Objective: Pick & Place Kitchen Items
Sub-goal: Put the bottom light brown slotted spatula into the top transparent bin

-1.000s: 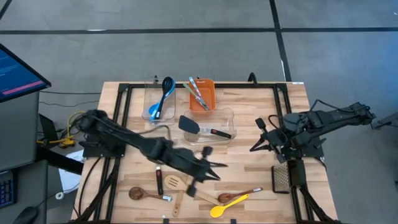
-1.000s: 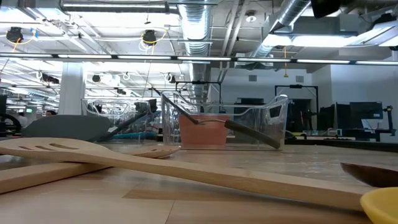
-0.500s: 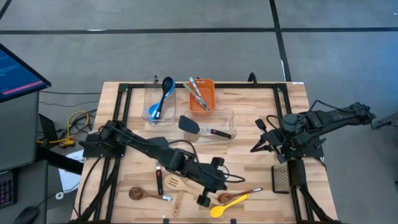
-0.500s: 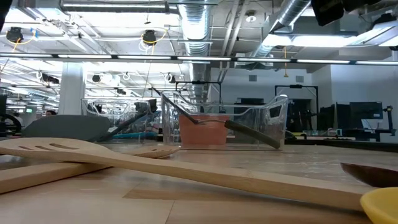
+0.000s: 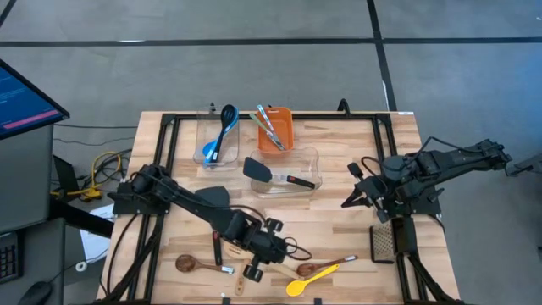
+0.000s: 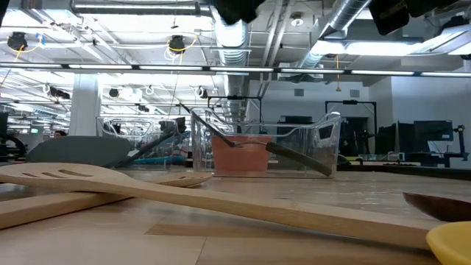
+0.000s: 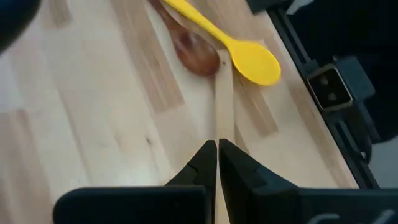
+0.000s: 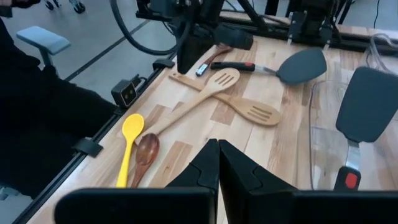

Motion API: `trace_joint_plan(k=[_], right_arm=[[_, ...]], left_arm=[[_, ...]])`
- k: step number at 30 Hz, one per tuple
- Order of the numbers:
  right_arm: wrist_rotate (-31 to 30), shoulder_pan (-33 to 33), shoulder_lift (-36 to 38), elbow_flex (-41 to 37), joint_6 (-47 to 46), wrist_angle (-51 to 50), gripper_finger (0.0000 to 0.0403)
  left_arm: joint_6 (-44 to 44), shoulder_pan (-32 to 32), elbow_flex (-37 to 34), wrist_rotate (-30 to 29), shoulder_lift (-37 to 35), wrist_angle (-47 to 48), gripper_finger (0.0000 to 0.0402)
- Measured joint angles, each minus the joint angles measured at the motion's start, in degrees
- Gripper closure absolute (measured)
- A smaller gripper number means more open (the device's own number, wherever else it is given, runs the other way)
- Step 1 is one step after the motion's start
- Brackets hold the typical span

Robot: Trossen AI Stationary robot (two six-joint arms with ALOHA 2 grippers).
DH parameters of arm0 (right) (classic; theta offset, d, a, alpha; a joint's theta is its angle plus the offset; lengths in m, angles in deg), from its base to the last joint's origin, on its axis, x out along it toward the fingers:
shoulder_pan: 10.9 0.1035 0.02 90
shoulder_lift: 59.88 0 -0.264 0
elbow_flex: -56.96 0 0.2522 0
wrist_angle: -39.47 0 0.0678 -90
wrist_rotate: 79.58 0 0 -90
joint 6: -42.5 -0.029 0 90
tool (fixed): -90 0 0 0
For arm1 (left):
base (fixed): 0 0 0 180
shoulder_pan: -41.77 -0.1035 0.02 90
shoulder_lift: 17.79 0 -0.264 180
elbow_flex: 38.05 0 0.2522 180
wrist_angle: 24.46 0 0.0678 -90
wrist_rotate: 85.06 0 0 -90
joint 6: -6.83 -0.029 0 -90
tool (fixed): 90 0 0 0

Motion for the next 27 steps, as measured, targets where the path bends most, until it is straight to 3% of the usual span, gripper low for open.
trace_joint_plan(k=[10,27], right_arm=[[-0.04,0.00,0.00,-0.02,0.04,-1.76,0.0403],[-0.08,0.00,0.00,0.00,0.07,-4.61,0.0403]], left_arm=[[11.59,0.03,-7.35,0.34,0.16,-0.31,0.0383],[15.04,0.47,-15.07,3.88,0.17,-6.25,0.0220]])
